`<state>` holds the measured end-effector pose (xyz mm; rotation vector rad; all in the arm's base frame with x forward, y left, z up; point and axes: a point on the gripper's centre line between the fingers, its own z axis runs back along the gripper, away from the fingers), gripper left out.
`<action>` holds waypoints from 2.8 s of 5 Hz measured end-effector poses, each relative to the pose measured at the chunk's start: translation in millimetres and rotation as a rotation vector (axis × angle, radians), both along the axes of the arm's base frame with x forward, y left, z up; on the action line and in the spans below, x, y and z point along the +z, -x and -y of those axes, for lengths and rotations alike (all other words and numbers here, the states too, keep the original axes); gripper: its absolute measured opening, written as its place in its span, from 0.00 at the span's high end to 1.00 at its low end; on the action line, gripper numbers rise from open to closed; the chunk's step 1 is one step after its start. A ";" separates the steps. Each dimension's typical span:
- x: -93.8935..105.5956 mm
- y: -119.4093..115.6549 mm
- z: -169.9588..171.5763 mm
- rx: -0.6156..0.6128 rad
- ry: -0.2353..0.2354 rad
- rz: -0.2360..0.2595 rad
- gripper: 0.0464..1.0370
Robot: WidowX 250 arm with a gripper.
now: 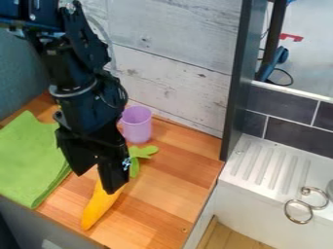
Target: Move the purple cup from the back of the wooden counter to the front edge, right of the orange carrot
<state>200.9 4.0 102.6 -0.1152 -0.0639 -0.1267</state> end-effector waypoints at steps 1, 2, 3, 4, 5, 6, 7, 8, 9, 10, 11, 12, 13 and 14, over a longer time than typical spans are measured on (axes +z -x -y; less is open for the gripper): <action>-3.2 0.9 0.4 -0.005 0.002 -0.015 0.04; 2.6 -25.9 -3.0 -0.011 -0.001 0.025 0.04; 17.4 -55.0 -15.1 0.017 -0.055 0.039 0.04; 27.9 -81.8 -25.6 0.020 -0.109 0.066 0.04; 21.8 -107.4 -38.5 0.049 -0.171 0.075 0.04; 12.8 -126.7 -47.0 0.048 -0.213 0.095 0.04; -8.0 -140.3 -47.8 0.050 -0.201 0.096 0.04; -21.1 -154.5 -48.6 0.045 -0.185 0.085 0.04; -28.5 -159.8 -55.6 0.074 -0.208 0.077 0.04; -40.1 -164.1 -60.0 0.083 -0.229 0.053 0.04; -50.3 -166.0 -59.4 0.080 -0.227 0.048 0.04; -60.3 -169.4 -57.7 0.063 -0.212 0.053 0.04; -63.7 -172.1 -56.3 0.061 -0.202 0.063 0.09; -71.0 -170.3 -56.1 0.068 -0.199 0.043 0.38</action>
